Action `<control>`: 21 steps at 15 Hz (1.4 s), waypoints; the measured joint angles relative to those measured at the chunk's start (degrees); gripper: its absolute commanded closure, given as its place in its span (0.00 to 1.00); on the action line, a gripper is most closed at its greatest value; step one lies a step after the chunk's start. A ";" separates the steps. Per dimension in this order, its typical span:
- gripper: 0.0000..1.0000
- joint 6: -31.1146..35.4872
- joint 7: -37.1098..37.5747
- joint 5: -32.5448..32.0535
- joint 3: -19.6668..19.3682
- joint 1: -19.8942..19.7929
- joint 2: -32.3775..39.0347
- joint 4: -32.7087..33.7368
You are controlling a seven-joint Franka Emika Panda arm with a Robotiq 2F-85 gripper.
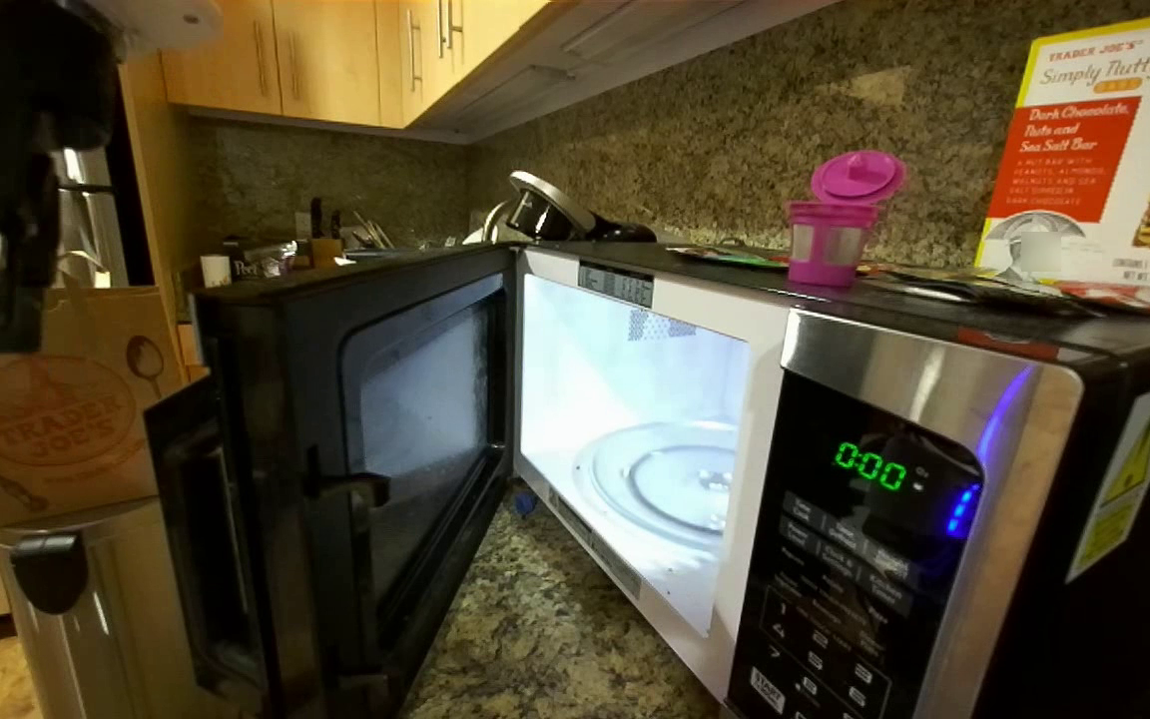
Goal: Put the cup atop the microwave on the counter
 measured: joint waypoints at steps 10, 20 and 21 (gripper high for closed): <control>0.00 1.46 -7.13 -18.15 -1.90 0.09 1.12 20.15; 0.00 2.46 -7.19 -18.23 -2.82 0.36 1.76 21.19; 0.00 3.48 -7.67 -18.58 -3.43 0.35 1.92 21.91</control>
